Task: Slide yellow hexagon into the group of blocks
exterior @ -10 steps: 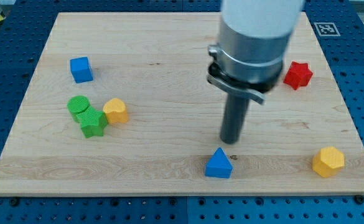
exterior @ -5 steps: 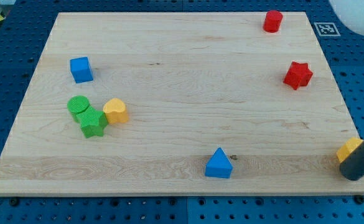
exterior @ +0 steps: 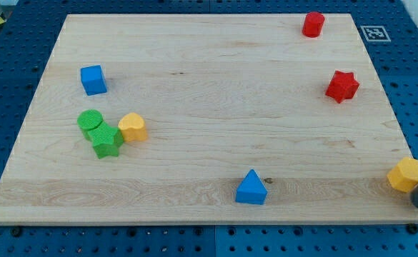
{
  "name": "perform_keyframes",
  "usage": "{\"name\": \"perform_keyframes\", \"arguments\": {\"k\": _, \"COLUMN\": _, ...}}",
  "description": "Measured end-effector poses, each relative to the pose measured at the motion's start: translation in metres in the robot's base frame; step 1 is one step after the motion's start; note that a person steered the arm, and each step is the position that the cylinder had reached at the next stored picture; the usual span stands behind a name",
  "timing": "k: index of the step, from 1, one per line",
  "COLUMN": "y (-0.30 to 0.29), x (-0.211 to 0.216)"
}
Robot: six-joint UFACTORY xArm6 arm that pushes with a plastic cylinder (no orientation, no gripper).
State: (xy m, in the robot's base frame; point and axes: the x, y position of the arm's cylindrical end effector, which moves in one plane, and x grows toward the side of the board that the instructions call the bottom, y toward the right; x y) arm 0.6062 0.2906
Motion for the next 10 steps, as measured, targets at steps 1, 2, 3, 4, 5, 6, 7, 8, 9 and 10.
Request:
{"name": "perform_keyframes", "arguments": {"k": 1, "y": 0.025, "x": -0.007}}
{"name": "perform_keyframes", "arguments": {"k": 2, "y": 0.013, "x": -0.025}}
{"name": "perform_keyframes", "arguments": {"k": 3, "y": -0.020, "x": -0.025}}
{"name": "perform_keyframes", "arguments": {"k": 4, "y": -0.038, "x": -0.042}}
{"name": "perform_keyframes", "arguments": {"k": 5, "y": -0.042, "x": -0.060}}
{"name": "perform_keyframes", "arguments": {"k": 6, "y": -0.082, "x": -0.068}}
{"name": "perform_keyframes", "arguments": {"k": 7, "y": -0.125, "x": -0.067}}
{"name": "perform_keyframes", "arguments": {"k": 8, "y": -0.167, "x": -0.067}}
{"name": "perform_keyframes", "arguments": {"k": 9, "y": -0.213, "x": -0.067}}
{"name": "perform_keyframes", "arguments": {"k": 10, "y": -0.261, "x": -0.067}}
